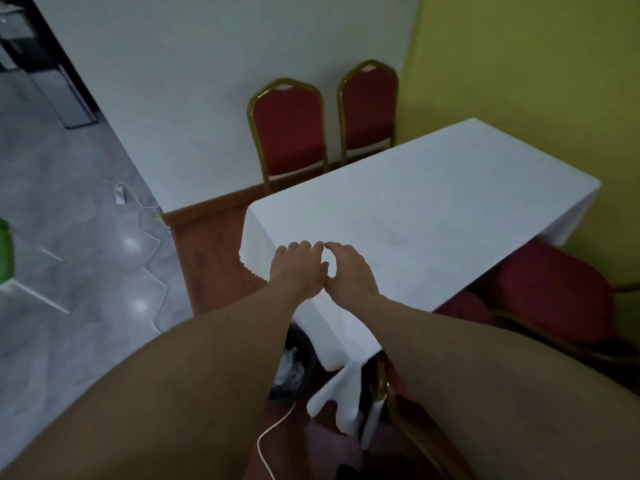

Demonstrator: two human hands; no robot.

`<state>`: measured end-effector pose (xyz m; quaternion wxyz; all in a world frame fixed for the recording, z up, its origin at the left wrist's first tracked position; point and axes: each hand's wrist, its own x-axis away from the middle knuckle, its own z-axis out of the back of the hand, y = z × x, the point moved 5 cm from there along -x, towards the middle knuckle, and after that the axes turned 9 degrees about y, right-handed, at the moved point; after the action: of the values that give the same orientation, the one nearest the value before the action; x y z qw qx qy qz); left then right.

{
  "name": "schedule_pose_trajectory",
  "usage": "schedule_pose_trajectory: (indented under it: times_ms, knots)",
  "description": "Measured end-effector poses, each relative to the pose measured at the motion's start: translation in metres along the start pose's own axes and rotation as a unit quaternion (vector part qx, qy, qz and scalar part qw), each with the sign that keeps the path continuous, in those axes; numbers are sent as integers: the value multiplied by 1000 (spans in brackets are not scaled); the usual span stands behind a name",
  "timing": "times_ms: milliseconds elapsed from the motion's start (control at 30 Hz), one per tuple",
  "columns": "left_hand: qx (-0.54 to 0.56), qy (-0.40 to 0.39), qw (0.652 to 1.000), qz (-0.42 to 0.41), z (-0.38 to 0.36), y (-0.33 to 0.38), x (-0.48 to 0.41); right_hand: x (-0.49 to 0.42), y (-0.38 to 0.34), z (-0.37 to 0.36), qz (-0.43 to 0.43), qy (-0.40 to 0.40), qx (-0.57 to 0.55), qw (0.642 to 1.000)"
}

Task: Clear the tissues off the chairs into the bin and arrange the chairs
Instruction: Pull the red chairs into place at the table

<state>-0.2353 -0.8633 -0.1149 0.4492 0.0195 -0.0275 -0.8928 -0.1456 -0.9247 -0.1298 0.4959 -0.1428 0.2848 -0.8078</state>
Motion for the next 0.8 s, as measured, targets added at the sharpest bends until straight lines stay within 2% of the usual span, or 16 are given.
schedule_pose_trajectory:
  times_ms: [367,633,800]
  knots:
    - [-22,-17,990,-135,23,205,-10,43,135,150,-83,74,27,993]
    - [-7,-20,982,-188,3,385,-10,84,283,269,-136,70,56,987]
    - [5,-40,975,-217,-4,465,-3,100,362,313,-175,55,72,980]
